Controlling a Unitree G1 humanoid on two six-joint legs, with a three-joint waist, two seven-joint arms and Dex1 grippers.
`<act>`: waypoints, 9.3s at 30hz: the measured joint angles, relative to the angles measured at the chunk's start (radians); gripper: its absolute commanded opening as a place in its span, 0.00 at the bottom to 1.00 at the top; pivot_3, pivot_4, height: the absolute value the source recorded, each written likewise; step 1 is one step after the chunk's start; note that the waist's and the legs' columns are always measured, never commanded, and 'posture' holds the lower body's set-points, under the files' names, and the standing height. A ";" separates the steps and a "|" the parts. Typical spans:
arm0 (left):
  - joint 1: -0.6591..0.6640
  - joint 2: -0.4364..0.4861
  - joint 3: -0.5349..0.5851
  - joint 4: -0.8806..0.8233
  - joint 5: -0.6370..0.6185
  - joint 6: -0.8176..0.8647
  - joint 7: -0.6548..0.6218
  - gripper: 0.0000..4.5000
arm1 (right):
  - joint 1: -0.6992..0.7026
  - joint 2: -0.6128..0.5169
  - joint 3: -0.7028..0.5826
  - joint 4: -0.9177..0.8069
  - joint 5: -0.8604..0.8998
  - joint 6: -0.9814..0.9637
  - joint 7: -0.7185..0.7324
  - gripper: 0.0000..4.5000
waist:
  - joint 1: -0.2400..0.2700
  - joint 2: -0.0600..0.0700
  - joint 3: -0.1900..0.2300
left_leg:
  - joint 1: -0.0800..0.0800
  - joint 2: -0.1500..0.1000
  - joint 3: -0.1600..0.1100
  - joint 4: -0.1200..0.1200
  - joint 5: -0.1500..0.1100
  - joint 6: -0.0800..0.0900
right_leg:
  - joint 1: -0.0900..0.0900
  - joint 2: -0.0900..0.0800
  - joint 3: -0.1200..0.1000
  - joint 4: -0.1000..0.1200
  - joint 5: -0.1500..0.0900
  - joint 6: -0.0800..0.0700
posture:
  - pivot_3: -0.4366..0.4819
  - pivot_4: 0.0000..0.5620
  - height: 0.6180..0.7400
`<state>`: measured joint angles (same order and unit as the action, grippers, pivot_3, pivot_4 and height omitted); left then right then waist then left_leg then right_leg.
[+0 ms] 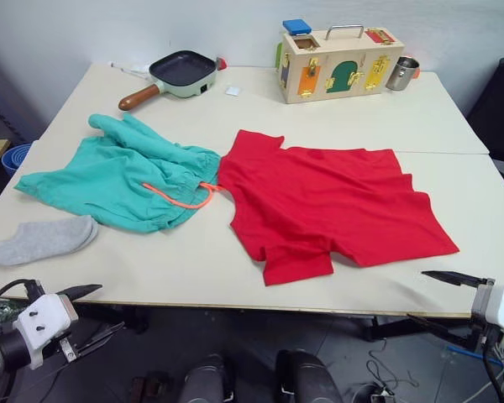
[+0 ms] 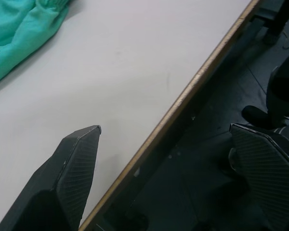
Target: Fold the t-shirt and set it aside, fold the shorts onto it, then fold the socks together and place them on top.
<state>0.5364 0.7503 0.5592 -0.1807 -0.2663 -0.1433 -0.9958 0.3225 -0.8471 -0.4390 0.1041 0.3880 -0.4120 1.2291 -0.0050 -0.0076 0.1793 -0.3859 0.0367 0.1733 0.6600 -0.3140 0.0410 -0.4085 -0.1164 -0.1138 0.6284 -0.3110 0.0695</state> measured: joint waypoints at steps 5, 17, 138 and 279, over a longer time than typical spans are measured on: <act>-0.024 0.004 -0.001 -0.005 -0.065 0.088 -0.014 1.00 | 0.000 0.022 0.004 -0.023 0.000 0.001 -0.019 0.99 | 0.001 0.000 0.000 | 0.000 0.000 0.000 0.000 0.000 0.000 | 0.001 0.000 0.000 0.000 0.000 0.000 | 0.48 0.27 1.00; -0.449 0.071 -0.253 -0.172 -0.247 0.402 -0.037 1.00 | 0.005 0.014 -0.018 -0.150 0.030 0.056 -0.047 0.99 | 0.006 0.002 -0.002 | 0.001 -0.001 -0.001 0.003 0.002 0.002 | 0.003 0.001 0.000 0.004 0.001 0.002 | 0.48 0.27 1.00; -1.010 -0.075 -0.688 0.145 -0.141 0.827 -0.033 0.15 | -0.859 -0.199 0.528 0.645 -0.261 0.311 0.297 0.04 | -0.022 0.004 0.001 | 0.012 -0.001 -0.002 0.005 0.006 0.000 | 0.014 0.002 -0.001 0.008 -0.001 -0.001 | 0.48 0.27 1.00; -0.725 0.134 -0.634 0.099 0.067 -0.155 -0.301 0.35 | -0.220 -0.025 0.234 -0.160 0.051 0.370 0.073 0.76 | 0.003 0.002 0.002 | 0.012 0.000 -0.002 -0.002 0.000 0.001 | 0.014 0.001 -0.002 -0.001 -0.001 0.000 | 0.48 0.27 1.00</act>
<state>-0.1882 0.8843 -0.0744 -0.0821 -0.1998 -0.2981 -1.2964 0.1022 -0.8718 -0.2053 -0.0555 0.4390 -0.0418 1.3022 -0.0025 -0.0059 0.1812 -0.3741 0.0369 0.1708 0.6577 -0.3137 0.0417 -0.3949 -0.1157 -0.1156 0.6278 -0.3123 0.0691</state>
